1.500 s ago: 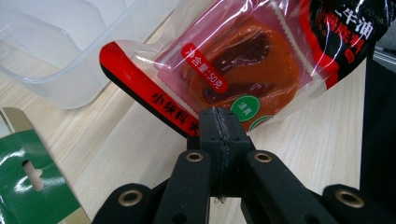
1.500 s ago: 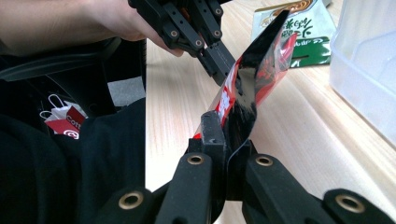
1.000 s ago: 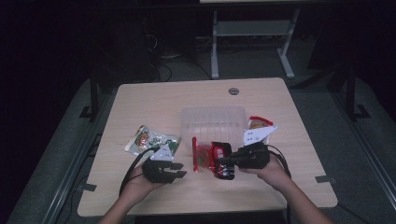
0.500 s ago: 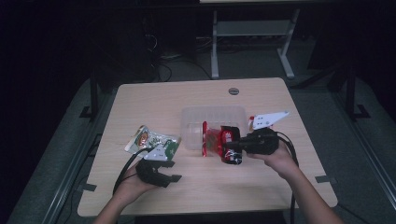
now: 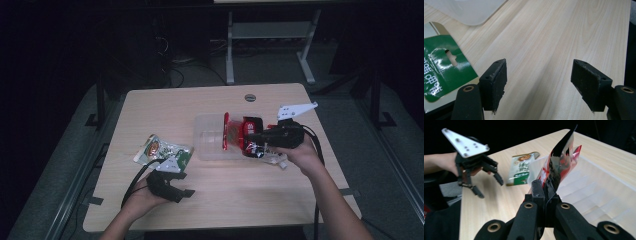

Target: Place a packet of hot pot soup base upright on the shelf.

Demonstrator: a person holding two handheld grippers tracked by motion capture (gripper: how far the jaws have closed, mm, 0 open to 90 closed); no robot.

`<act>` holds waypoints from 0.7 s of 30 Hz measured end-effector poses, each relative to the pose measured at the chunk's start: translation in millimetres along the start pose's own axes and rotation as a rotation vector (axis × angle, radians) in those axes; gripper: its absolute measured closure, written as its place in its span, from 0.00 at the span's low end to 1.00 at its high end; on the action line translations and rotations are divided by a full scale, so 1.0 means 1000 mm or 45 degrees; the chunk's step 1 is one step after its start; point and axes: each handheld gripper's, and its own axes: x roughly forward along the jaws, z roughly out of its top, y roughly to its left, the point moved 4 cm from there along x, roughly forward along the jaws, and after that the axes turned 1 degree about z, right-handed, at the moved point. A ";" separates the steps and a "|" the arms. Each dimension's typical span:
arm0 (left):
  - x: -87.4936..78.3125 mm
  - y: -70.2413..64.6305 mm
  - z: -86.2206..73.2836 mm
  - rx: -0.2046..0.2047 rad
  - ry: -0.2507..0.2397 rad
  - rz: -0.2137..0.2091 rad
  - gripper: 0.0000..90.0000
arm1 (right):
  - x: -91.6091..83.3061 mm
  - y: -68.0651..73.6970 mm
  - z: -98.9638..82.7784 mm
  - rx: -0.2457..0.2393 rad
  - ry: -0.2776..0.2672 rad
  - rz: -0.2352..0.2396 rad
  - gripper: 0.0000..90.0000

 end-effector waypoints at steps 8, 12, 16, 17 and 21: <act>0.000 0.001 0.000 0.033 0.016 0.003 0.32 | -0.003 -0.019 0.010 0.021 -0.029 -0.058 1.00; 0.000 0.002 0.000 0.040 0.015 0.006 0.32 | -0.006 -0.022 0.009 0.024 -0.039 -0.072 1.00; 0.001 0.000 0.000 0.016 -0.005 0.006 0.32 | -0.007 -0.024 0.004 0.031 -0.024 -0.089 1.00; 0.001 0.000 -0.001 0.022 -0.001 0.007 0.32 | -0.007 -0.024 0.003 0.033 -0.016 -0.093 1.00; 0.000 0.000 -0.001 0.017 -0.001 0.011 0.32 | -0.007 -0.027 -0.002 0.047 -0.012 -0.098 1.00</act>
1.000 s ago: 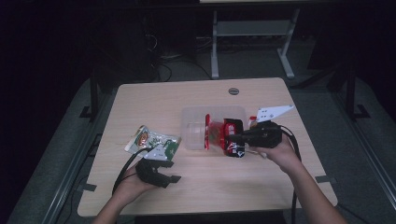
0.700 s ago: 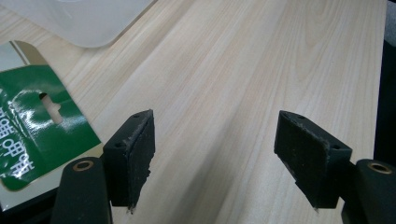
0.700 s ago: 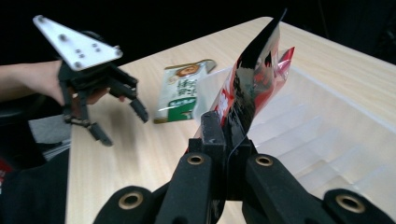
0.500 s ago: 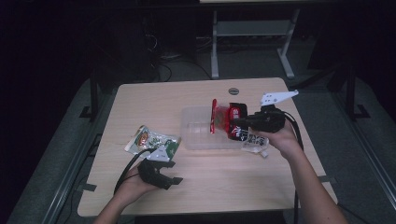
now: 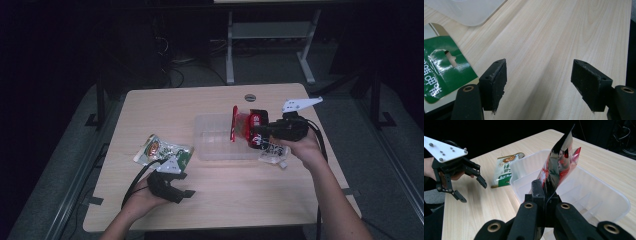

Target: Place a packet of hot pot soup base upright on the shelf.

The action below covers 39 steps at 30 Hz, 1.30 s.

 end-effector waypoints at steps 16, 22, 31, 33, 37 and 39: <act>0.000 0.001 -0.001 0.004 0.004 -0.002 0.32 | -0.003 -0.004 -0.006 -0.005 0.040 -0.059 1.00; -0.001 0.002 -0.001 0.005 0.005 -0.004 0.32 | -0.005 -0.004 -0.005 0.010 0.031 -0.060 1.00; -0.001 0.002 -0.001 0.006 0.008 -0.009 0.32 | 0.008 0.004 -0.005 -0.001 0.053 -0.029 1.00; -0.001 0.002 -0.001 0.002 0.008 -0.008 0.32 | 0.012 0.006 -0.005 -0.003 0.065 -0.030 1.00; -0.001 0.002 -0.002 0.002 0.010 -0.009 0.32 | 0.015 0.007 -0.005 -0.005 0.063 -0.022 1.00; -0.001 0.002 -0.002 0.000 0.010 -0.013 0.32 | 0.015 0.008 -0.005 0.000 0.065 -0.017 1.00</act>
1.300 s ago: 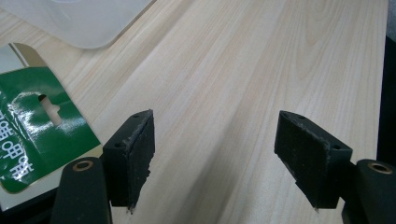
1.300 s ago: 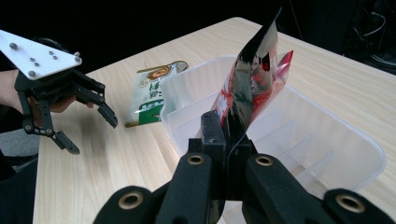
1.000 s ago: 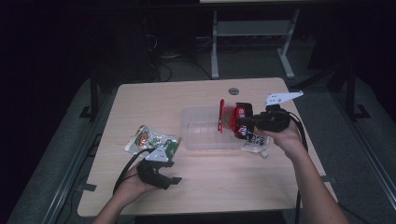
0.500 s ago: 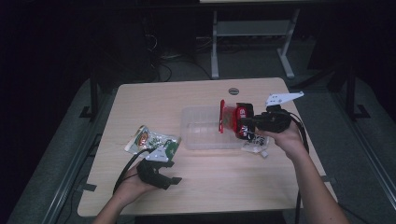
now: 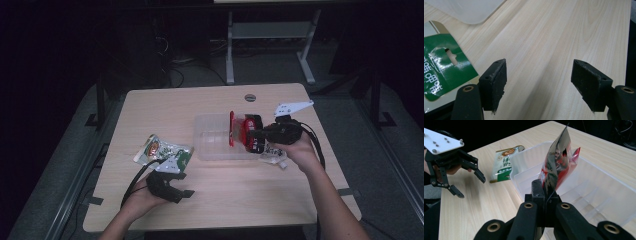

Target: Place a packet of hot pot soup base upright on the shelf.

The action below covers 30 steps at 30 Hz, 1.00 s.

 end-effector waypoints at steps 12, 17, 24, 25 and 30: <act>0.003 -0.001 -0.001 0.009 0.015 -0.007 0.30 | 0.017 0.002 -0.004 0.000 0.046 0.014 1.00; 0.003 -0.001 -0.002 0.017 0.025 -0.008 0.30 | 0.022 0.002 -0.004 0.011 0.051 0.012 1.00; 0.003 -0.002 -0.002 0.025 0.034 -0.010 0.30 | 0.029 -0.001 -0.008 0.018 0.057 0.006 1.00; 0.004 -0.002 -0.002 0.017 0.027 -0.010 0.29 | 0.030 -0.001 -0.008 0.022 0.059 0.005 1.00; 0.004 -0.002 -0.002 0.017 0.026 -0.011 0.29 | 0.035 -0.004 -0.012 0.039 0.048 -0.006 1.00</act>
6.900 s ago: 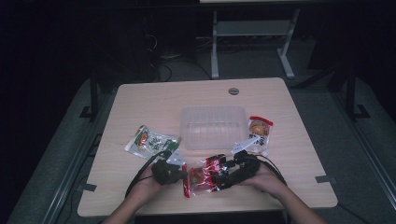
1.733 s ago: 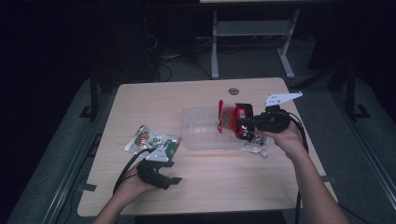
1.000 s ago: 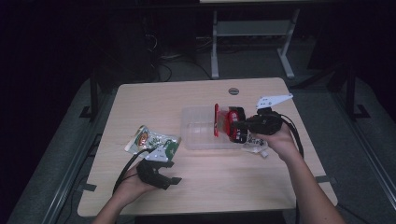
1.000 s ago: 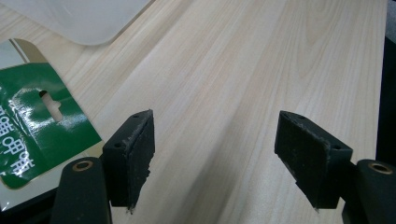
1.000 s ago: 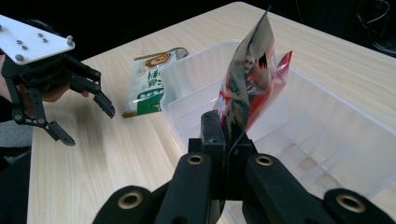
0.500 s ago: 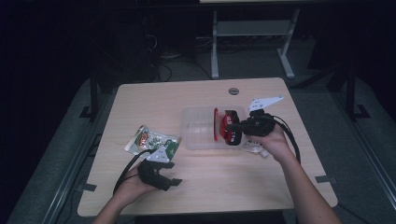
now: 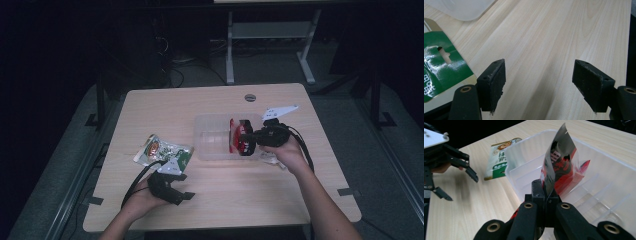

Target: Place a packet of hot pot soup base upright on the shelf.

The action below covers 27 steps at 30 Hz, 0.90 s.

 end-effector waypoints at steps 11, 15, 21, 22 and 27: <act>0.001 0.000 0.000 0.010 0.002 -0.002 0.29 | 0.015 -0.005 -0.002 0.011 0.002 -0.032 1.00; 0.002 -0.001 0.000 0.013 0.005 -0.005 0.29 | 0.017 -0.007 0.000 0.005 -0.001 -0.042 0.99; 0.002 -0.001 0.000 0.035 0.029 -0.011 0.29 | 0.020 -0.011 0.004 0.018 -0.004 -0.055 0.98; 0.003 -0.002 0.000 0.019 0.018 -0.013 0.29 | 0.021 -0.013 0.006 0.023 -0.013 -0.056 0.98; 0.004 -0.002 0.000 0.041 0.033 -0.017 0.29 | 0.024 -0.015 0.009 0.032 -0.016 -0.050 0.97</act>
